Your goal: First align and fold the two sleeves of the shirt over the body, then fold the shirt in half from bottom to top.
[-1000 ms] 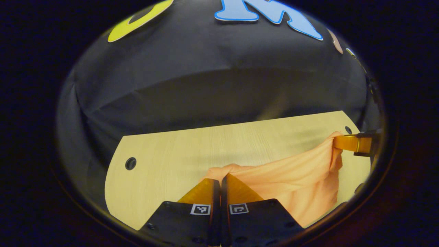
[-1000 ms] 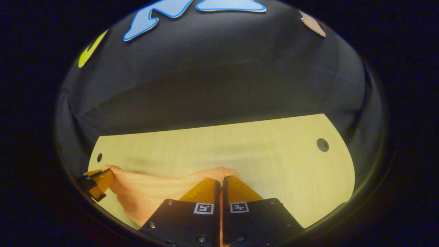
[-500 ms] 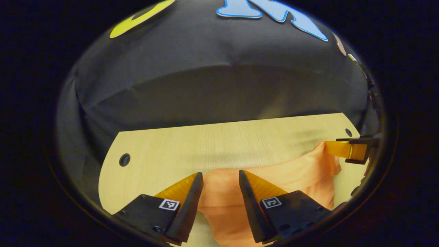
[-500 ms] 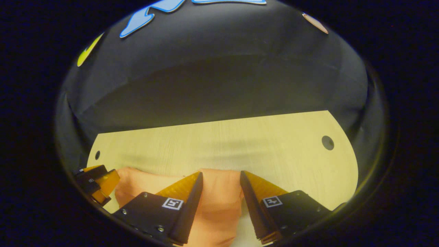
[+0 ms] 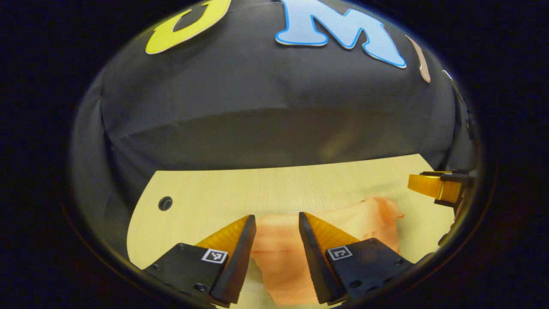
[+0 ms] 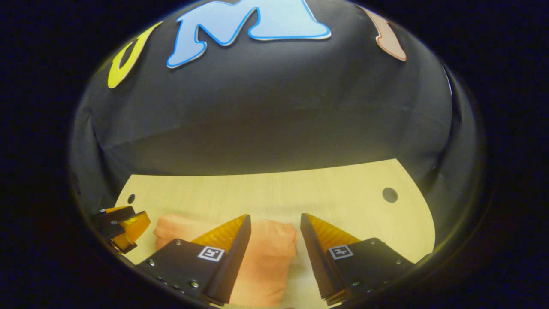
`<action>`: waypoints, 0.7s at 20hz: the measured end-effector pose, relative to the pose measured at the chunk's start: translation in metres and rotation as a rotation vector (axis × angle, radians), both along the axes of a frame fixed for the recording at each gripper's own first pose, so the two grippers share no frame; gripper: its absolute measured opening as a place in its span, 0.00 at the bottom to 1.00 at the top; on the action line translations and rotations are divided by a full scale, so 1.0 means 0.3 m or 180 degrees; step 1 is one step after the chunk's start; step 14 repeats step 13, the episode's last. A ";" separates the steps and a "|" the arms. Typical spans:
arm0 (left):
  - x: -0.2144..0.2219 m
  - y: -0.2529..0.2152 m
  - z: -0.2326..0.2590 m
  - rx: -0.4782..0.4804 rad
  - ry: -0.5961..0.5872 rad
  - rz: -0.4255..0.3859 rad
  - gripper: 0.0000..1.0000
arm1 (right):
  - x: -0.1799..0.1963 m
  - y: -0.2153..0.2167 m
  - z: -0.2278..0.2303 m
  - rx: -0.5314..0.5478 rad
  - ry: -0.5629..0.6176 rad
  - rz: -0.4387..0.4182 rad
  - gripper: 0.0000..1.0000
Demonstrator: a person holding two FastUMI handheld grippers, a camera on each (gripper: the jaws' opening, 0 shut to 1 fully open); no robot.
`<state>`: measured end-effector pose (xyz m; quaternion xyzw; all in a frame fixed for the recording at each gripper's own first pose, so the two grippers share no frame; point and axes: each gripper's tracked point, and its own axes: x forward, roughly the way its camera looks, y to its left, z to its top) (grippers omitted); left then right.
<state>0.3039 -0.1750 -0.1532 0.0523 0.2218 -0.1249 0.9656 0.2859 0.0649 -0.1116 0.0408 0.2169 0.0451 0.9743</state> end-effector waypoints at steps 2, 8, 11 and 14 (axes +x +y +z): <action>-0.055 -0.024 0.038 -0.0031 -0.0097 -0.0009 0.65 | -0.072 -0.012 0.049 -0.0004 -0.0123 0.0016 0.73; -0.165 -0.016 0.157 -0.0006 -0.0449 -0.0095 0.74 | -0.327 -0.038 0.173 -0.0059 -0.0480 0.0054 0.73; -0.253 -0.046 0.225 0.0109 -0.0681 -0.0230 0.65 | -0.475 -0.047 0.230 -0.0046 -0.0653 0.0062 0.73; -0.306 -0.078 0.256 0.0106 -0.0789 -0.0309 0.70 | -0.566 -0.053 0.266 -0.0038 -0.0758 0.0083 0.73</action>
